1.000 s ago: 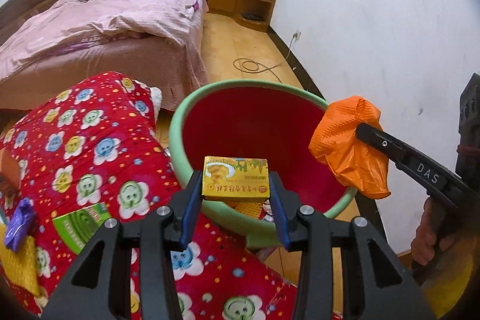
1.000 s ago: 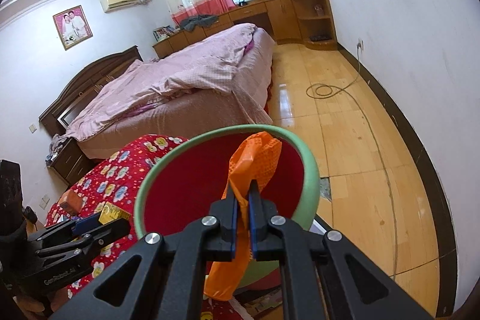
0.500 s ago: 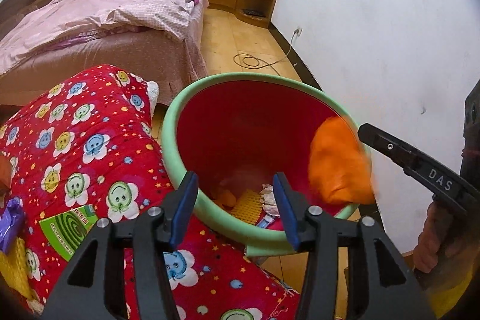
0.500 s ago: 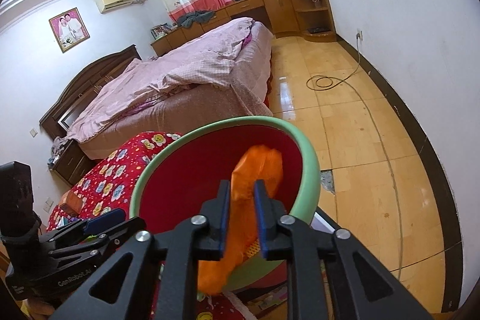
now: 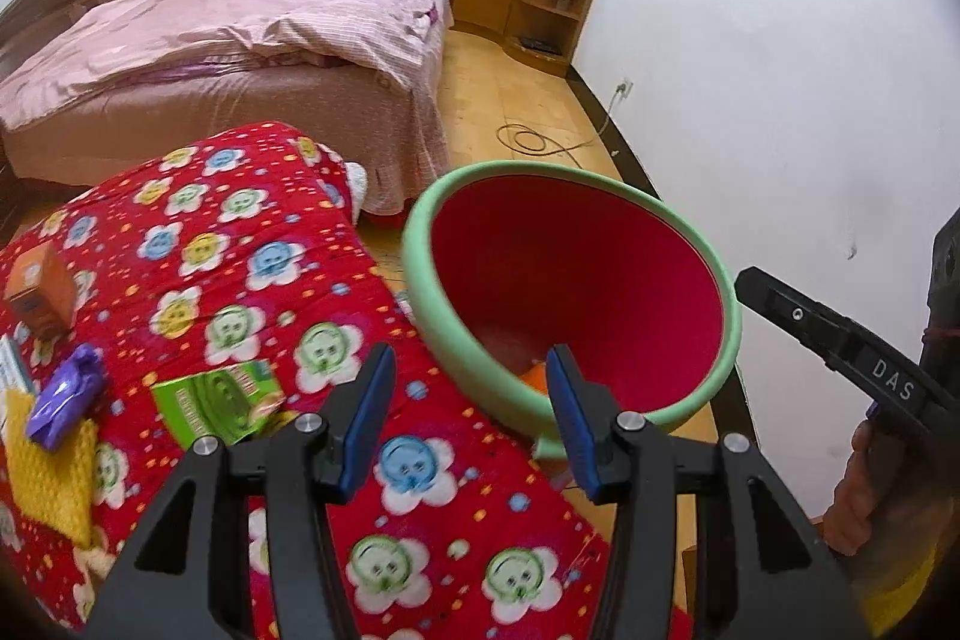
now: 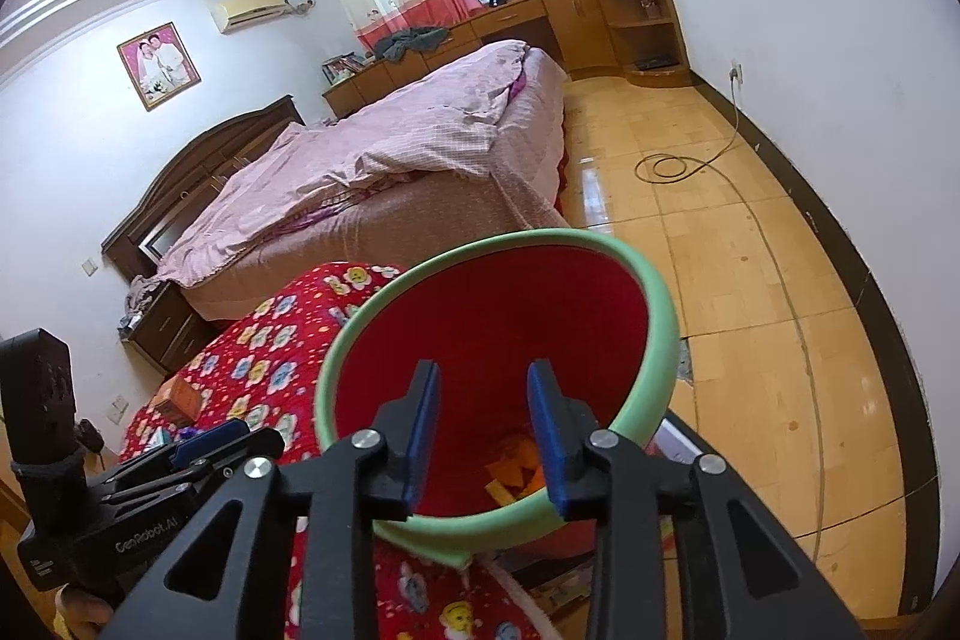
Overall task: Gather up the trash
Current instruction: 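Open both tools to drop the yellow box and orange bag into the bucket, then move both tools back over the bedspread toward the boxes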
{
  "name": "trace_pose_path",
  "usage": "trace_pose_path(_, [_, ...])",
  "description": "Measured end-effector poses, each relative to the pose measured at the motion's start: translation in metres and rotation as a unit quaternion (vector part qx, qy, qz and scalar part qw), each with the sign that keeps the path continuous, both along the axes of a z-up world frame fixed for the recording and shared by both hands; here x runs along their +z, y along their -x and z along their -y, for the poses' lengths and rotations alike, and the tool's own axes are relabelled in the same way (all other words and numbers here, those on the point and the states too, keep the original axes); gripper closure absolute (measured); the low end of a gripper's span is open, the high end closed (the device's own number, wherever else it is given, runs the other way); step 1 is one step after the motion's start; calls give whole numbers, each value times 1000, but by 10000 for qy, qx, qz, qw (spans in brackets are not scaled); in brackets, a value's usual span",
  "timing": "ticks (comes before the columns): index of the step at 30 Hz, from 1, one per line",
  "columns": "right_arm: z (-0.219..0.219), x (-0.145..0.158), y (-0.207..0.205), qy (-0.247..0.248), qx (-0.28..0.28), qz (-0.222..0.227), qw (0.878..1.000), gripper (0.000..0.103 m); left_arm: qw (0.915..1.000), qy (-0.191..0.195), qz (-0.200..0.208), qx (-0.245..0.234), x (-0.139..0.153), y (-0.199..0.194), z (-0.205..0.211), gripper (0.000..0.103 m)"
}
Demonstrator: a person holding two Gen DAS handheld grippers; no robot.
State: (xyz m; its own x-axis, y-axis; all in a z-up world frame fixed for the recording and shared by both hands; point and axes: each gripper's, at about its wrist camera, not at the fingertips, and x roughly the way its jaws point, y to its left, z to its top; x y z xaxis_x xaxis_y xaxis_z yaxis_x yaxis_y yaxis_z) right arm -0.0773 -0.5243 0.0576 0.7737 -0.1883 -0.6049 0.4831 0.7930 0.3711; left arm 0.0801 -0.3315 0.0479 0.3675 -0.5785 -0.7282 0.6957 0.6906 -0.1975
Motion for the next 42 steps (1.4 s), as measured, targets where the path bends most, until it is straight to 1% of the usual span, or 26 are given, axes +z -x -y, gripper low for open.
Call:
trace_pose_path(4, [-10,2,0,-40,53,13,10000,58,9998,31,42,168,6,1,-20,51])
trace_pose_path(8, [-22,4,-1,-63,120,-7,9999,51,9992,66,75,384,11,-1,-42,51])
trace_pose_path(16, [-52,3,-14,-164,369,-28,9992,46,9958,110,88,902,15,-10,-89,51])
trace_pose_path(21, [-70,7,-25,-170,544,-15,9984,44,9918,128,108,1264,16,-19,-122,51])
trace_pose_path(26, [-85,5,-38,-174,711,-30,9973,43,9854,104,140,1696,15,-32,-157,51])
trace_pose_path(32, [-103,2,-57,-223,918,-74,9955,43,9753,-122,202,2195,8,-52,-191,51])
trace_pose_path(39, [-117,-5,-79,-239,1065,-163,9939,42,9629,-137,1,2697,-5,-80,-222,51])
trace_pose_path(42, [-121,-10,-88,-267,1110,-207,9932,42,9574,-143,-92,2883,-10,-93,-230,51])
